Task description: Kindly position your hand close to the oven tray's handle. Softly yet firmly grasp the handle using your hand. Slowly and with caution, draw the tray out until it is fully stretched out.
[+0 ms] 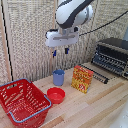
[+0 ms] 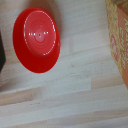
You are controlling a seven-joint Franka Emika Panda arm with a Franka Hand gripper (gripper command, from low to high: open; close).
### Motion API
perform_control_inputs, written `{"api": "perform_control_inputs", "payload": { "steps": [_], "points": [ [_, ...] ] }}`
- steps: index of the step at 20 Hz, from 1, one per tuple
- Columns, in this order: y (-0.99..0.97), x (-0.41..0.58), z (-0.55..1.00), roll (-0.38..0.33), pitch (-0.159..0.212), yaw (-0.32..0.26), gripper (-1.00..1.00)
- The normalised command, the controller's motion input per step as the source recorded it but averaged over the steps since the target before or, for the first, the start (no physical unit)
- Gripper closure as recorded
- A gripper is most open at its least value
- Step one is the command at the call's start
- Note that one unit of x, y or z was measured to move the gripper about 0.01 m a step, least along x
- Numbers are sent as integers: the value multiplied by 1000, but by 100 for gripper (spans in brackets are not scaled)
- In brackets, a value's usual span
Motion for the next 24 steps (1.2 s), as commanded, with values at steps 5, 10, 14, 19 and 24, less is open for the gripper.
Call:
{"api": "perform_control_inputs", "payload": {
  "steps": [5,10,14,19,24],
  "points": [
    [-354,-175,154,-227,-53,173,-100],
    [-369,-205,160,-256,-32,150,-100],
    [-330,-182,111,-264,-42,162,-100],
    [-295,-143,46,-268,-38,172,-100],
    [-315,-45,0,-252,-55,182,-100]
  ]
}}
